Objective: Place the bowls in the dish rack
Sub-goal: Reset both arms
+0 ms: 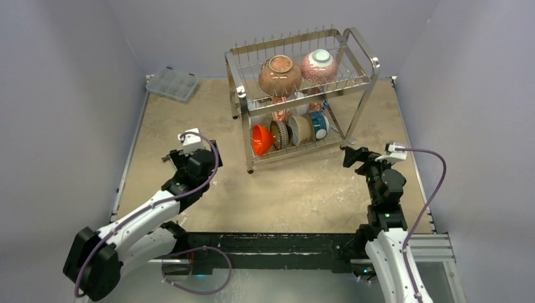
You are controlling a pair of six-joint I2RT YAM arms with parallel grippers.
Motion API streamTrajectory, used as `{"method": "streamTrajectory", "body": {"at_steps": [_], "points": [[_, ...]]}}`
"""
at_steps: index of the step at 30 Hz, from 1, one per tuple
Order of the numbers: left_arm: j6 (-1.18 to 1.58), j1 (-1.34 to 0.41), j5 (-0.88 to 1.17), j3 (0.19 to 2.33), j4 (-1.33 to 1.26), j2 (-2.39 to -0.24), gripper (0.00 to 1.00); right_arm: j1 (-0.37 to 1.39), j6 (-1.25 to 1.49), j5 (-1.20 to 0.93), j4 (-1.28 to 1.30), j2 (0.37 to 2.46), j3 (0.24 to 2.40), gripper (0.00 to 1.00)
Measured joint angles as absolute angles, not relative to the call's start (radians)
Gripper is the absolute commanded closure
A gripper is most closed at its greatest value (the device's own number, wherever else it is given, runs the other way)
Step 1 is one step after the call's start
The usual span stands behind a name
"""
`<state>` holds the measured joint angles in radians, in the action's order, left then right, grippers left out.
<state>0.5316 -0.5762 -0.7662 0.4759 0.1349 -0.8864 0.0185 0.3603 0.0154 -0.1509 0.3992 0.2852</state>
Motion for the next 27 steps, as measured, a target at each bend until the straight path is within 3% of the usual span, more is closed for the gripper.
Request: {"method": "streamTrajectory", "body": {"at_steps": [7, 16, 27], "points": [[0.281, -0.575, -0.876, 0.479, -0.147, -1.153, 0.01, 0.019, 0.309, 0.099, -0.408, 0.551, 0.169, 0.01], [0.078, -0.481, -0.889, 0.393, -0.537, -1.323, 0.01, 0.019, 0.163, 0.148, -0.769, 0.789, 0.038, 0.01], [-0.051, -0.316, -0.709, 0.230, -1.081, -1.521, 0.01, 0.019, 0.068, 0.137, -1.139, 1.031, 0.038, 0.01]]}}
